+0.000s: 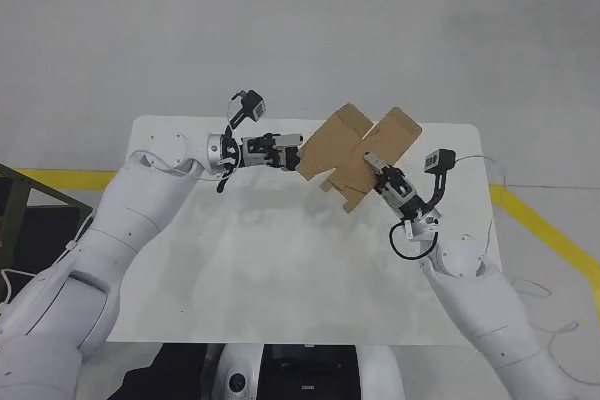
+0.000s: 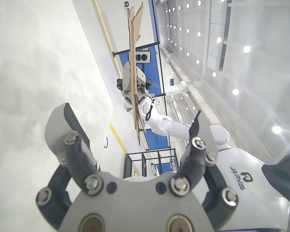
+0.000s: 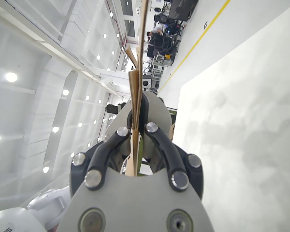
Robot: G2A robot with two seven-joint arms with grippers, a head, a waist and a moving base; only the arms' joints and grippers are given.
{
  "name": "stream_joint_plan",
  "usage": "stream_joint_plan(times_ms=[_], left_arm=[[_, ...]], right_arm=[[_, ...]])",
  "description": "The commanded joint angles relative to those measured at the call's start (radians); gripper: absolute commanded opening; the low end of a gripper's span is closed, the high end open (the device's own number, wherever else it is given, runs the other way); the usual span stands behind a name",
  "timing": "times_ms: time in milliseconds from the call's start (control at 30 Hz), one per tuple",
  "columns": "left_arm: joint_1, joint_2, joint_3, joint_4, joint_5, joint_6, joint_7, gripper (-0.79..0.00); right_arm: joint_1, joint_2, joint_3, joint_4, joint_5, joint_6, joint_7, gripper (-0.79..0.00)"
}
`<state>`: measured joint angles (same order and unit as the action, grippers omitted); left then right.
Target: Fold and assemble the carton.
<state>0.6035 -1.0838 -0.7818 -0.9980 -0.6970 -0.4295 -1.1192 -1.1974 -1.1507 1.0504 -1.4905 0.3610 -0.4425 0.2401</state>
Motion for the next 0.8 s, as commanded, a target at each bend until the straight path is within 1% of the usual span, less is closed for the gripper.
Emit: stream_joint_plan(times_ms=[0, 133, 233, 533, 567, 600, 633, 700, 767], left_arm=[[0.006, -0.005, -0.002, -0.002, -0.003, -0.003, 0.026, 0.000], [0.012, -0.020, -0.003, 0.006, 0.002, -0.020, 0.099, 0.000], [0.012, -0.033, 0.005, 0.017, -0.001, -0.013, 0.129, 0.000], [-0.008, -0.071, 0.024, 0.048, -0.003, -0.004, 0.131, 0.000], [-0.009, -0.074, 0.025, 0.051, -0.002, -0.004, 0.129, -0.055], [-0.011, -0.077, 0.025, 0.054, 0.000, -0.002, 0.125, -0.154], [-0.013, -0.080, 0.025, 0.057, -0.002, 0.000, 0.120, -0.234], [-0.016, -0.085, 0.024, 0.065, -0.004, 0.002, 0.112, -0.366], [-0.018, -0.090, 0.023, 0.073, -0.003, 0.003, 0.109, -0.409]], right_arm=[[-0.019, -0.004, -0.008, -0.033, -0.027, 0.016, -0.053, -0.785], [-0.044, -0.014, -0.019, -0.072, -0.070, 0.033, -0.135, -0.785], [-0.052, -0.021, -0.022, -0.079, -0.095, 0.038, -0.170, -0.785], [-0.045, -0.039, -0.027, -0.067, -0.142, 0.059, -0.210, -0.785], [-0.043, -0.041, -0.028, -0.062, -0.144, 0.059, -0.213, -0.785], [-0.040, -0.043, -0.030, -0.057, -0.145, 0.057, -0.214, -0.785], [-0.038, -0.046, -0.031, -0.051, -0.145, 0.056, -0.215, -0.785], [-0.035, -0.050, -0.030, -0.039, -0.142, 0.054, -0.218, -0.785], [-0.033, -0.053, -0.028, -0.030, -0.140, 0.051, -0.219, -0.785]])
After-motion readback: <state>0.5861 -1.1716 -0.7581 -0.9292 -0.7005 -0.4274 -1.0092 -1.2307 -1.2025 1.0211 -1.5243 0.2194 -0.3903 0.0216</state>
